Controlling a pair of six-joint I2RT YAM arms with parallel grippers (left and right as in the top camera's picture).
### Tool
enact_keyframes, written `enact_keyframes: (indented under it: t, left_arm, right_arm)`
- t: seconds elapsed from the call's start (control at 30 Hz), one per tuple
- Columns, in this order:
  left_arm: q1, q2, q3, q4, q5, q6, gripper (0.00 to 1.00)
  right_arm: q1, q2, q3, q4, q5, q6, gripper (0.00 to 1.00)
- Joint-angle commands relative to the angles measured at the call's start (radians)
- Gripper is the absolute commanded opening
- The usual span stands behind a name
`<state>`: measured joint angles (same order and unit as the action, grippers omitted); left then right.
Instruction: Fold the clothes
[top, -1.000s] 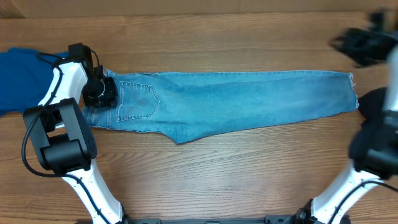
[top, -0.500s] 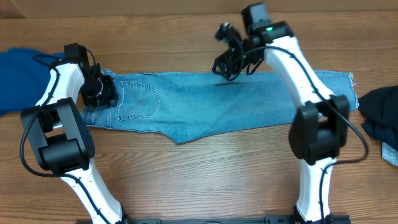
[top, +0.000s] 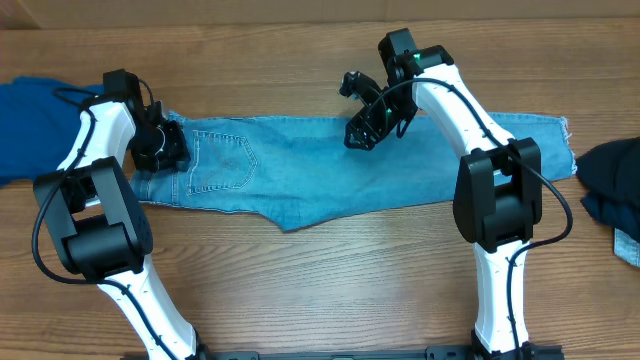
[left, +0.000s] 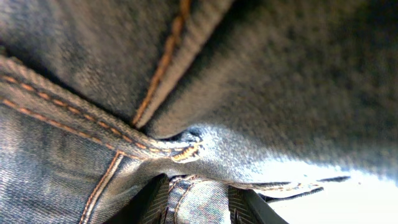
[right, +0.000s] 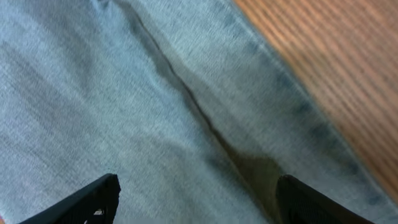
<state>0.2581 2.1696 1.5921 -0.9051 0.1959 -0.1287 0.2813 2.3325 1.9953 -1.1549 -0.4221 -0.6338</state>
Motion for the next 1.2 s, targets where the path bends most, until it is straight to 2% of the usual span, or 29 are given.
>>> enact_keyframes:
  t: [0.0,0.1,0.4,0.47,0.57,0.67,0.73,0.77,0.87,0.97,1.0,1.17]
  left_arm:
    - [0.01,0.055,-0.018,0.013,-0.011,0.001,0.36]
    - [0.01,0.055,-0.018,0.012,-0.011,0.001,0.36]
    - [0.01,0.055,-0.018,0.008,-0.011,0.001,0.36]
    - [0.01,0.055,-0.018,0.008,-0.011,0.001,0.36]
    - [0.01,0.055,-0.018,0.008,-0.011,0.001,0.36]
    - [0.01,0.055,-0.018,0.008,-0.011,0.001,0.36]
    - [0.01,0.055,-0.018,0.008,-0.011,0.001,0.36]
    - [0.01,0.055,-0.018,0.008,-0.011,0.001,0.36]
    - [0.01,0.055,-0.018,0.008,-0.011,0.001,0.36]
    - [0.01,0.055,-0.018,0.009,-0.011,0.0,0.37]
    - [0.01,0.055,-0.018,0.009,-0.011,0.001,0.37]
    - [0.01,0.055,-0.018,0.009,-0.011,0.0,0.37]
  right_arm:
    - [-0.006,-0.015,0.001,-0.003,-0.024,-0.023,0.82]
    - [-0.007,-0.015,-0.027,0.009,-0.024,-0.022,0.79]
    - [-0.007,-0.015,-0.111,0.053,-0.024,-0.021,0.75]
    - [-0.008,-0.015,-0.111,0.053,-0.024,-0.021,0.7]
    - [-0.008,-0.015,-0.111,0.051,-0.023,-0.021,0.54]
    - [-0.008,-0.015,-0.111,0.066,-0.013,0.001,0.46]
    - [-0.008,-0.015,-0.111,0.092,0.031,0.058,0.33]
    - [-0.008,-0.015,-0.111,0.097,0.037,0.062,0.33]
    - [-0.008,-0.015,-0.111,0.11,0.037,0.062,0.18]
    - [-0.008,-0.015,-0.111,0.115,0.037,0.062,0.17]
    - [-0.008,-0.015,-0.111,0.114,0.037,0.062,0.12]
    - [-0.008,-0.015,-0.111,0.113,0.037,0.062,0.11]
